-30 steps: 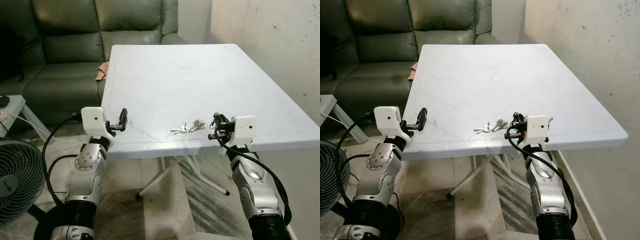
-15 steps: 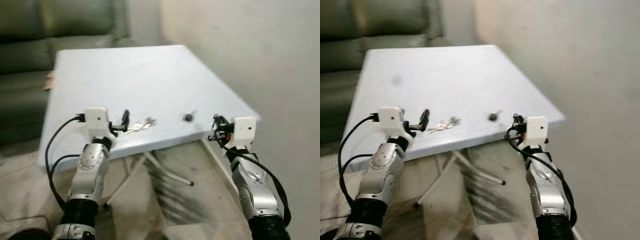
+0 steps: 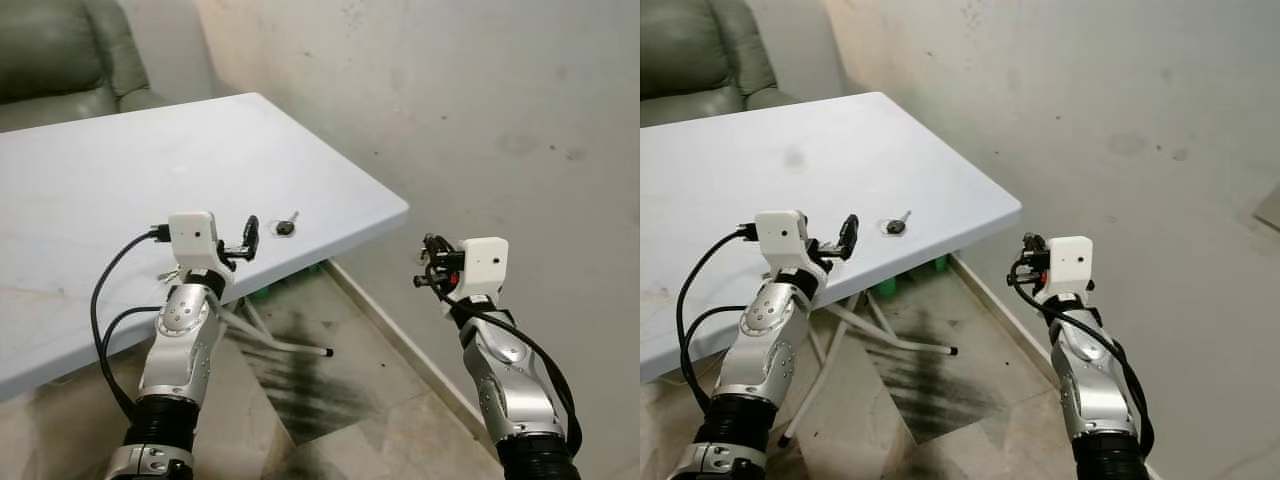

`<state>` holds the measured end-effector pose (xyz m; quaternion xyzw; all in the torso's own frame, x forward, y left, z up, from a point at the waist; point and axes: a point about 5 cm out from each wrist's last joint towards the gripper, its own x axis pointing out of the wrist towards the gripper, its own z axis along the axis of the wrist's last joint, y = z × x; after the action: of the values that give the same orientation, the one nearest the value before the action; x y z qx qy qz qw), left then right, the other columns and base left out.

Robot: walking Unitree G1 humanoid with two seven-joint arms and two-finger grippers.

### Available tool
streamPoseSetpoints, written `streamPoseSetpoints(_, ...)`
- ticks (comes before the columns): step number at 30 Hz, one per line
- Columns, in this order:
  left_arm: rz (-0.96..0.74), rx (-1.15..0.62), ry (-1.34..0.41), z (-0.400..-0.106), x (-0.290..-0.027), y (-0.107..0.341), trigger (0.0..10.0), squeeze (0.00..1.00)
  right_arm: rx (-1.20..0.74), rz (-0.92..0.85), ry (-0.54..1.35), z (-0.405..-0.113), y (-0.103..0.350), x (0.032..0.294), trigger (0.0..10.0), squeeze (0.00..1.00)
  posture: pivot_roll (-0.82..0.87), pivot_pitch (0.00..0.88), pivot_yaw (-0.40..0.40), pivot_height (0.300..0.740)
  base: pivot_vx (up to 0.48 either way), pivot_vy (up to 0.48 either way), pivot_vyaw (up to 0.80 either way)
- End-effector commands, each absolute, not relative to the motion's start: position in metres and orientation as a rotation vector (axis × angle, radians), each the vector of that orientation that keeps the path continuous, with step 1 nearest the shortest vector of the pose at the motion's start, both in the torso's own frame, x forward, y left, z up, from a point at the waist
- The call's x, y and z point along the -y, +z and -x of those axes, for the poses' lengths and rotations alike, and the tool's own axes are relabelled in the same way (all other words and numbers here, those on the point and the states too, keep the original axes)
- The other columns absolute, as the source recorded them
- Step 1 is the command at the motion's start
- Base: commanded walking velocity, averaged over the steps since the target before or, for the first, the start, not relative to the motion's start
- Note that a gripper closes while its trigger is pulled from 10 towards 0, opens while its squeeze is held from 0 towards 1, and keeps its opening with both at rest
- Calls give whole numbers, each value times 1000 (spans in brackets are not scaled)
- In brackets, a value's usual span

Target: Hang keys on a hook

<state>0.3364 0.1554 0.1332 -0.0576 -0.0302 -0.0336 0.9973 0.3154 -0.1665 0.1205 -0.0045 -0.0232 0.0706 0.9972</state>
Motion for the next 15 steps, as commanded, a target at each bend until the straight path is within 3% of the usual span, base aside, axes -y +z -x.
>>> streamPoseSetpoints(1,111,60,-56,-337,-158,135,10000,0,68,10,147,-319,127,166,10000,0,85,0,-12,740,0,0,-706)
streamPoseSetpoints(8,147,51,-54,-337,-157,133,10000,0,70,11,149,-320,128,165,10000,0,86,0,-13,740,0,0,-712)
streamPoseSetpoints(15,148,48,-42,-339,-159,134,10000,0,73,11,148,-320,129,166,10000,0,86,0,-13,740,0,397,-712)
